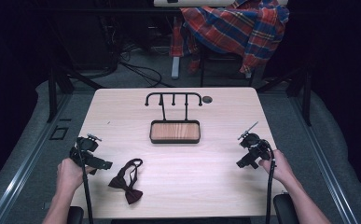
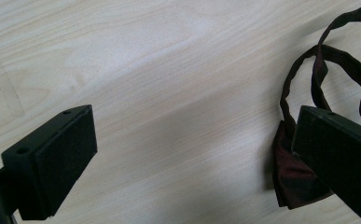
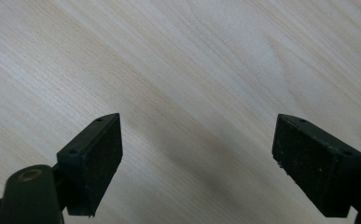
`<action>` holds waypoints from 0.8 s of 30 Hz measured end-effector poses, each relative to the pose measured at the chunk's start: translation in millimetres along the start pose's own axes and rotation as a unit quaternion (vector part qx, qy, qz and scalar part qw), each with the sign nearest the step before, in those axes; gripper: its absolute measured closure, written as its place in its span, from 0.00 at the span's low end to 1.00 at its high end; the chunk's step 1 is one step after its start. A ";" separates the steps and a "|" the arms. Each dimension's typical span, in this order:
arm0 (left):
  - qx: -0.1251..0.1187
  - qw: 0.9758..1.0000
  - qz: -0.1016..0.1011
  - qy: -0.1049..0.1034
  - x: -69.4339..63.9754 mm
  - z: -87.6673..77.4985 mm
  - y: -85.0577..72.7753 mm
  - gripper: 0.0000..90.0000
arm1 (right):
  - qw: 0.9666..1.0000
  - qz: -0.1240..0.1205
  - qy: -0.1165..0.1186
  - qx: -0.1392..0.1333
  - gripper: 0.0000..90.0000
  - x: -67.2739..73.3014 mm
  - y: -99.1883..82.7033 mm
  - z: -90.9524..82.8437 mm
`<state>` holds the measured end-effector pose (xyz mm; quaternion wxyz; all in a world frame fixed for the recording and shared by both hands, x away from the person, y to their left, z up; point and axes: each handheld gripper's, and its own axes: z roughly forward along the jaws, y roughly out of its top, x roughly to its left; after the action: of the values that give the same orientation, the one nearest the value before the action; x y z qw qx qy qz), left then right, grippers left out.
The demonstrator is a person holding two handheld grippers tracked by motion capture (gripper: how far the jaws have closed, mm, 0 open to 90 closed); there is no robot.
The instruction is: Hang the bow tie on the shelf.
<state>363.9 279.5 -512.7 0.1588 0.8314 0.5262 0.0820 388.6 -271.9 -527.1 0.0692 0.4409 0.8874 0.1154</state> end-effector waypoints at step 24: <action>-0.007 1.000 0.009 -0.002 -6.9 1.1 4.8 0.00 | 1.000 -0.020 0.000 0.024 0.18 -1.2 2.3 -3.6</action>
<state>365.3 271.2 -511.9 0.1650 0.8352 0.5177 0.0851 390.3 -272.1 -523.0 0.0606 0.4242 0.8987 0.0929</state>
